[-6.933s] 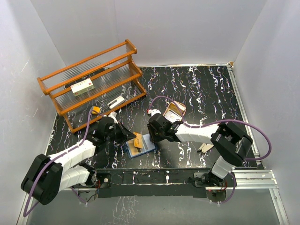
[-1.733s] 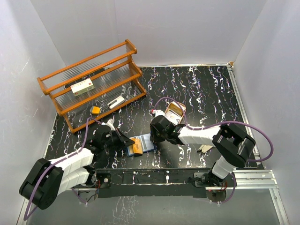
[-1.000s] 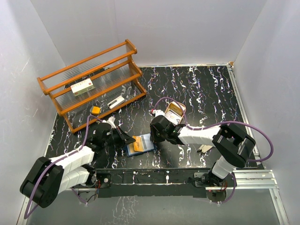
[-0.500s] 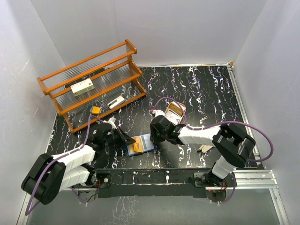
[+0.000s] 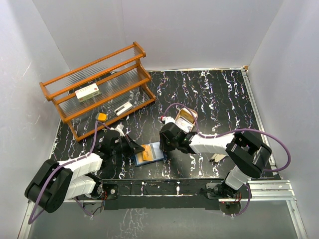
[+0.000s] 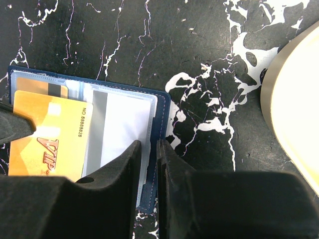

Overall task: Put the credit cards into the card holder
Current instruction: Insert the credit card into the card holder.

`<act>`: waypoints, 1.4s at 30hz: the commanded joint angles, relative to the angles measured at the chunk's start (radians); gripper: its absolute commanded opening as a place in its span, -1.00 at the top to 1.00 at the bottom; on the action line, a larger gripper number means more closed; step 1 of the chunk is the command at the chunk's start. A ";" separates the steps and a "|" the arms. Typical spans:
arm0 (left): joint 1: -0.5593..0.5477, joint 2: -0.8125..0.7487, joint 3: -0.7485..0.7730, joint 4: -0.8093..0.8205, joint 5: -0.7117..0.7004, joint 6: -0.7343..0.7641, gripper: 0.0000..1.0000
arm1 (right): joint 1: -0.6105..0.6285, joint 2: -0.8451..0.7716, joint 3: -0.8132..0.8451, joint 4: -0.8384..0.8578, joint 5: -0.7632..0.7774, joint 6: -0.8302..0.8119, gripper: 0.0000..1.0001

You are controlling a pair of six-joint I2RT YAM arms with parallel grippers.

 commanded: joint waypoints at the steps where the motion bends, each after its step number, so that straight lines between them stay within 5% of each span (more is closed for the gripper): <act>1: 0.003 0.019 -0.003 0.031 -0.002 0.021 1.00 | 0.005 0.025 -0.028 -0.108 0.013 -0.035 0.68; 15: 0.003 0.072 0.019 -0.001 -0.061 0.094 1.00 | 0.005 0.019 -0.031 -0.108 0.005 -0.022 0.67; 25: 0.003 0.130 0.039 0.027 -0.072 0.114 1.00 | 0.004 -0.048 -0.086 -0.058 -0.018 0.110 0.46; 42: 0.002 0.168 0.010 0.110 -0.082 0.070 1.00 | 0.006 -0.113 -0.179 0.058 -0.142 0.234 0.51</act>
